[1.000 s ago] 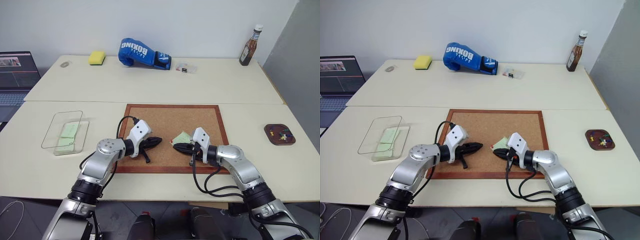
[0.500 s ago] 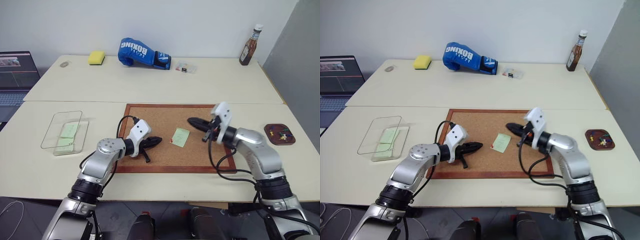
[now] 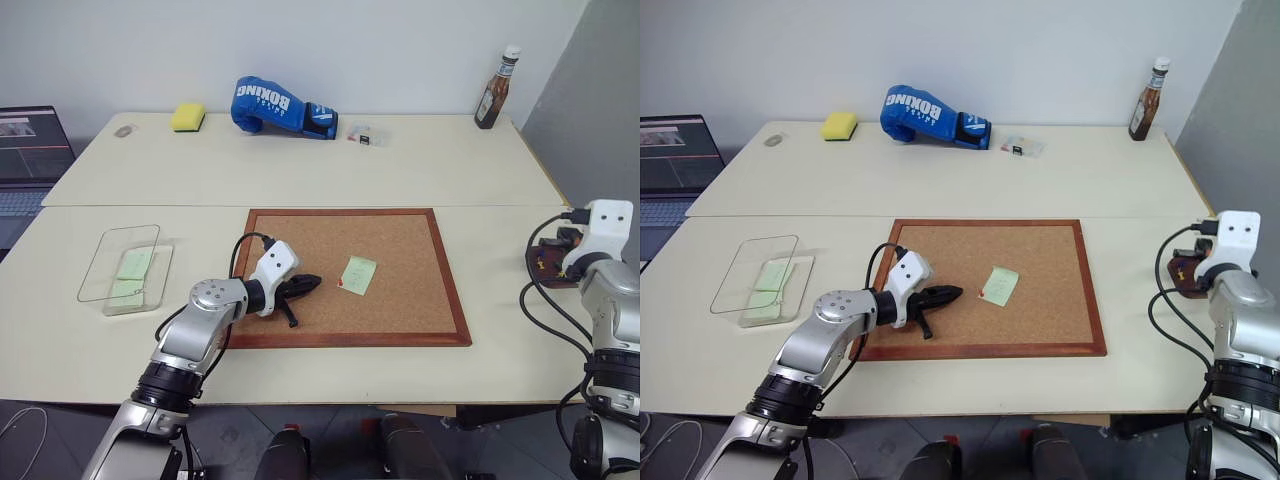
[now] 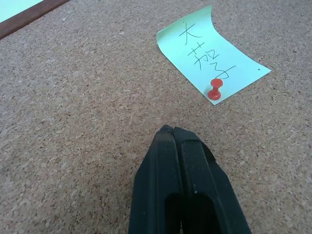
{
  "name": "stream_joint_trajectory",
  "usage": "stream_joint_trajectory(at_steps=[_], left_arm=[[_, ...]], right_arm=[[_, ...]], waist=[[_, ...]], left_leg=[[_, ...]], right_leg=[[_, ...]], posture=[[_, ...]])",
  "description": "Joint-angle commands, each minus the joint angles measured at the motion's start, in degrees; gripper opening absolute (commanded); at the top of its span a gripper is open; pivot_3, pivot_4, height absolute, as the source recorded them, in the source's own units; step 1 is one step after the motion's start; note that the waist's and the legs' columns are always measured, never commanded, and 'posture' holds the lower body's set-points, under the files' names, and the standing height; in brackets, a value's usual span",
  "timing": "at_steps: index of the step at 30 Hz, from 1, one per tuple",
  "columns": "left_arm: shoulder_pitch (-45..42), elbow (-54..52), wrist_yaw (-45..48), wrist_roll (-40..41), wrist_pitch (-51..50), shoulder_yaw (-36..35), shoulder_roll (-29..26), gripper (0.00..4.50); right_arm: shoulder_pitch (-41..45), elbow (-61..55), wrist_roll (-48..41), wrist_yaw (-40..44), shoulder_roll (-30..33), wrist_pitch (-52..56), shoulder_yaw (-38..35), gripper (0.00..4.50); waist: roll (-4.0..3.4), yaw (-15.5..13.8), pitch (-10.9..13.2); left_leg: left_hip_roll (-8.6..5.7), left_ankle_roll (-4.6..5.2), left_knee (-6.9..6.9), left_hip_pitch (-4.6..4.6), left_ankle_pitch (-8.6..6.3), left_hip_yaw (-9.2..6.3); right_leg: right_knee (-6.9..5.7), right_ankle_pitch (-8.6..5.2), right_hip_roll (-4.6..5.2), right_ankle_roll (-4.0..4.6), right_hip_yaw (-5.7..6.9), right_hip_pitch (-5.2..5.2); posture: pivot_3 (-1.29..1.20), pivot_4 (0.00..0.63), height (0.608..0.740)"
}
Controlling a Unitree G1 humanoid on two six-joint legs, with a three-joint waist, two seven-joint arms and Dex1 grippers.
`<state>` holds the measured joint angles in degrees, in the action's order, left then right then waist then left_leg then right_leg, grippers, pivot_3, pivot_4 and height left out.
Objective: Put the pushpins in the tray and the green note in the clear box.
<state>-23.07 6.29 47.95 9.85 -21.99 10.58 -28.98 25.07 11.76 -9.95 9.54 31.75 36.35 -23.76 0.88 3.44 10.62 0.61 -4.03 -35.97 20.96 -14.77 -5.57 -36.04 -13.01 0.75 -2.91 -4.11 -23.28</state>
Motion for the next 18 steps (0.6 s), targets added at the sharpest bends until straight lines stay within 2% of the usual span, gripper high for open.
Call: stream_joint_trajectory(at_steps=[1,9,11,12,18], left_arm=[[1.22,3.94,-0.65,-2.8,-2.1,1.78,-0.53,0.0],[1.8,3.85,-0.78,-2.94,-1.84,2.0,-0.42,0.0],[1.85,3.72,-0.84,-2.92,-1.86,1.99,-0.41,0.0],[1.88,3.62,-0.89,-2.9,-1.9,1.97,-0.39,0.0],[2.08,3.39,-1.04,-2.84,-1.97,1.83,-0.46,0.0]], right_arm=[[-0.66,-1.99,-1.99,-0.31,1.18,3.98,-2.75,0.04],[-0.1,-0.29,-3.71,0.09,1.25,5.09,-3.64,0.04],[0.22,0.01,-3.96,0.24,1.29,4.95,-3.63,0.48],[0.34,0.08,-4.04,0.23,1.31,4.97,-3.62,0.48],[0.74,0.57,-4.0,0.68,1.75,3.67,-2.78,1.78]], waist=[[0.01,0.0,0.0],[-0.03,-0.02,-0.02],[-0.03,-0.02,-0.02],[-0.03,-0.02,-0.02],[-0.03,-0.02,-0.02]], left_leg=[[0.0,0.01,-0.01,0.0,0.01,0.0],[0.0,0.02,0.0,0.0,0.02,0.0],[0.0,0.02,0.0,0.0,0.02,0.0],[0.0,0.02,0.0,0.0,0.02,0.0],[0.0,0.02,0.0,0.0,0.02,0.0]], right_leg=[[0.0,0.0,0.0,0.0,0.0,0.0],[0.0,0.0,0.0,0.0,0.01,0.01],[0.0,0.0,0.0,0.0,0.01,0.01],[0.0,0.0,0.0,0.0,0.01,0.01],[0.0,0.0,0.0,0.0,0.01,0.01]], posture=[[0.0,0.15,0.74],[0.0,0.15,0.74],[0.0,0.15,0.74],[0.0,0.15,0.74],[0.0,0.15,0.74]])
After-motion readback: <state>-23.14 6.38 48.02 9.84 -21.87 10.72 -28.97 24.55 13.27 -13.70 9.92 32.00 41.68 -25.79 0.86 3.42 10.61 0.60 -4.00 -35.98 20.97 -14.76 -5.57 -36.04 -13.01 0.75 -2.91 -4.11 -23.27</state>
